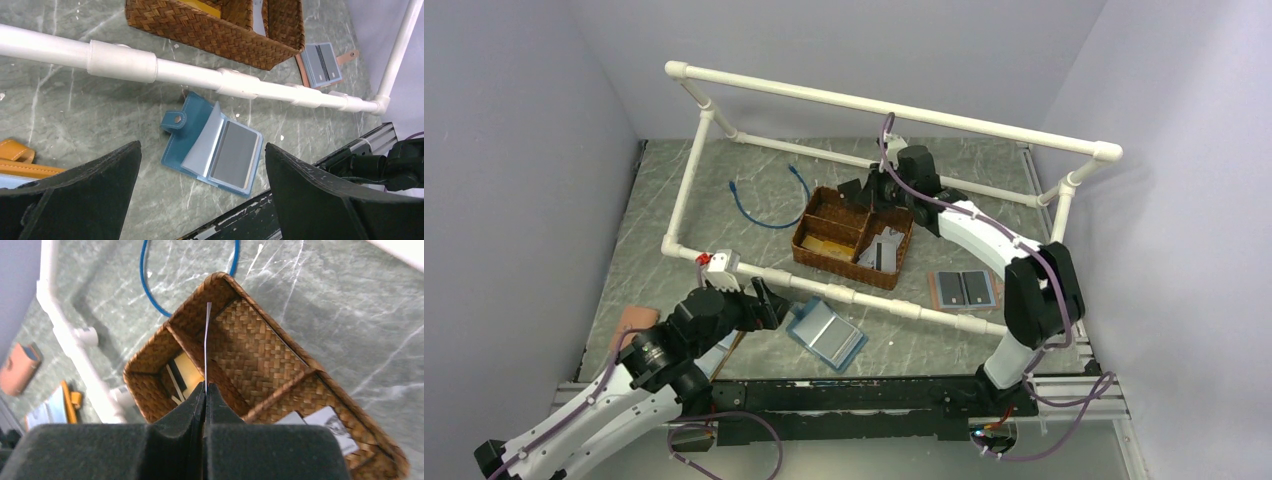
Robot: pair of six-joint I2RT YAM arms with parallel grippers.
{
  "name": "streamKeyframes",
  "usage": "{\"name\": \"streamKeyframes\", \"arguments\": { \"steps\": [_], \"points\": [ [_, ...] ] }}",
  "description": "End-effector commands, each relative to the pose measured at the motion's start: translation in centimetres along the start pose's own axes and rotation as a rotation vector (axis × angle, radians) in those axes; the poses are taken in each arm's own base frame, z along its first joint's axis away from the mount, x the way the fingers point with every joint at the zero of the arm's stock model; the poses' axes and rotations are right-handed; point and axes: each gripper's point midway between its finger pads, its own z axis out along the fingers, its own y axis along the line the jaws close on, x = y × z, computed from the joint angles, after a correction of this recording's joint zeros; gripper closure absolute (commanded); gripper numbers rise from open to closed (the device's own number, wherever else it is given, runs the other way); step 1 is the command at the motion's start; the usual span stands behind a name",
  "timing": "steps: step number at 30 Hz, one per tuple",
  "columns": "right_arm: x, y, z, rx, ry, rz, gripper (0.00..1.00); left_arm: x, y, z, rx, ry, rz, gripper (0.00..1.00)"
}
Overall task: Take the credit cards out of the card holder
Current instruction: Place the credit card in the storage box.
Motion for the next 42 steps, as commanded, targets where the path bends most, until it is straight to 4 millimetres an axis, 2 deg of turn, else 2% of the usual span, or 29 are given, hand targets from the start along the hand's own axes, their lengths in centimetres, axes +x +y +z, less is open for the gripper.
{"name": "streamKeyframes", "arguments": {
  "steps": [1, 6, 15, 24, 28, 31, 33, 38, 40, 42],
  "points": [
    [-3.5, 1.2, 2.0, -0.025, -0.122, 0.209, 1.00, -0.3, 0.9, -0.1, -0.042, -0.034, -0.036, 0.02],
    [-1.9, 1.1, 3.6, -0.024, -0.092, 0.297, 1.00, -0.1, 1.2, -0.2, -0.055, -0.031, -0.044, 0.02],
    [-0.9, -0.3, 5.4, 0.023, -0.097, 0.411, 1.00, -0.1, 1.0, 0.1, -0.055, -0.024, -0.047, 0.02],
    [1.1, -1.0, 6.5, 0.043, -0.062, 0.422, 1.00, 0.0, 1.1, 0.0, -0.056, -0.025, -0.056, 0.03],
    [1.6, -1.9, 6.4, 0.087, -0.053, 0.378, 0.84, -0.1, 0.5, -0.1, -0.020, -0.028, -0.053, 0.02],
    [1.9, -2.7, 5.7, 0.133, -0.045, 0.318, 0.69, 0.0, -0.7, -0.2, 0.055, -0.024, -0.037, 0.01],
    [1.6, -3.1, 4.8, 0.158, -0.058, 0.261, 0.62, 0.3, -0.9, -0.3, 0.075, -0.019, -0.036, 0.00],
    [0.3, -2.8, 1.7, 0.174, -0.084, 0.129, 0.59, 0.5, -2.1, -0.3, 0.144, -0.006, -0.029, 0.00],
    [0.0, -1.4, 0.5, 0.104, -0.071, 0.027, 0.57, 0.6, -3.0, -0.2, 0.189, 0.005, -0.020, 0.01],
    [0.7, 1.0, -1.0, -0.035, -0.010, -0.116, 0.55, 0.9, -3.9, -0.1, 0.238, 0.024, -0.003, 0.01]
  ]
}}
